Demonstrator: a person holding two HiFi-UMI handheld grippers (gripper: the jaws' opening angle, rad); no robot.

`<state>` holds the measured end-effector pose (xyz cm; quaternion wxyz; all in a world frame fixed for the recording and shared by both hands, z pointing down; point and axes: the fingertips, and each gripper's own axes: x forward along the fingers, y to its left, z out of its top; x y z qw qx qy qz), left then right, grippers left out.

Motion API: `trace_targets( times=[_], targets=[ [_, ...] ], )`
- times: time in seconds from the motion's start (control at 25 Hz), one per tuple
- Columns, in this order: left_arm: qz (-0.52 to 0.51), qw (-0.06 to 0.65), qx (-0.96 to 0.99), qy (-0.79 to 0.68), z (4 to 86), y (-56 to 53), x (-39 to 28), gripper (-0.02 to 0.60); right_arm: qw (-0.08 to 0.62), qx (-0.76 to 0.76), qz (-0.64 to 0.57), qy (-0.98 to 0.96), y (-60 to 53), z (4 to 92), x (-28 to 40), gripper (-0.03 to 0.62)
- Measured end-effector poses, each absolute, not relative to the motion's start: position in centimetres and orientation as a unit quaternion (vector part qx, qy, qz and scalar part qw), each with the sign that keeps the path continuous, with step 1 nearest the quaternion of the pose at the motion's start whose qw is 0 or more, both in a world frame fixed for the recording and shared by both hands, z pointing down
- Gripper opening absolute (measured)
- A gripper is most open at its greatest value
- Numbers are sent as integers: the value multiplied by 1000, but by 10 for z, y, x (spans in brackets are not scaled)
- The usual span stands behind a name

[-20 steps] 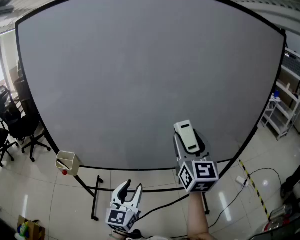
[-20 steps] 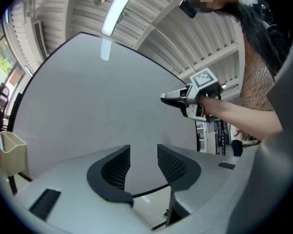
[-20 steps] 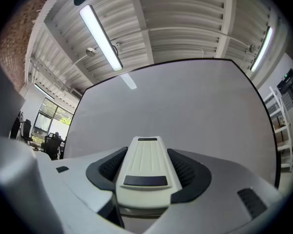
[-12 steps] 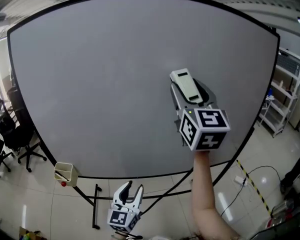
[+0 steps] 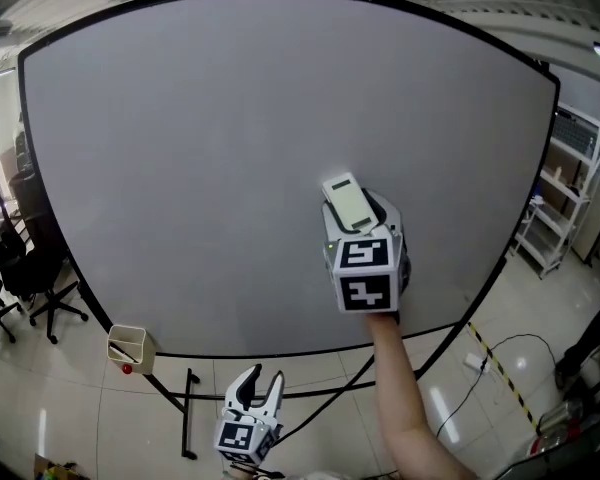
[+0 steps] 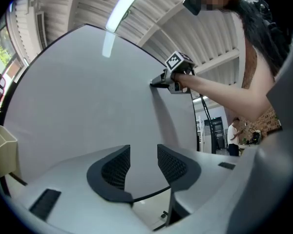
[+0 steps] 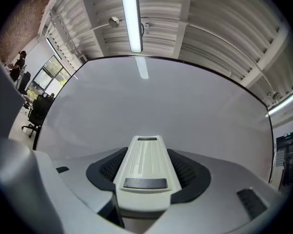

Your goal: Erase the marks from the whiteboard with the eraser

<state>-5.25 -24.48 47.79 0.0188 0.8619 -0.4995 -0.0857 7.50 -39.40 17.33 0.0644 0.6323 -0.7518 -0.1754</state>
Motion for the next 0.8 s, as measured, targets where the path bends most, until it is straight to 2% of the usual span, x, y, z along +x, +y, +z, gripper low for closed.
trace_targets(
  times=[0.16,0.24,0.36,0.44,0.64,0.72,0.8],
  targets=[
    [-80,11,866,-493,485,-243,-52,153,-9,644,-200,-739,-400,86,88,276],
    [-86,15,867,-491,481,-239,-48,153,-27,643,-196,-740,-396,90,83,278],
    [-87,22,865,-494,478,-232,-50,153,9,643,-179,-745,-394,174,72,279],
    [-79,23,862,-500,484,-230,-58,153,36,645,-183,-741,-396,199,69,279],
    [-81,30,852,-517,486,-230,-67,153,-19,642,-189,-743,-397,102,77,276],
    [-88,32,850,-518,481,-230,-65,153,-5,646,-189,-740,-395,107,75,279],
    [-81,23,852,-517,486,-232,-66,153,27,640,-179,-747,-394,154,68,279]
  ],
)
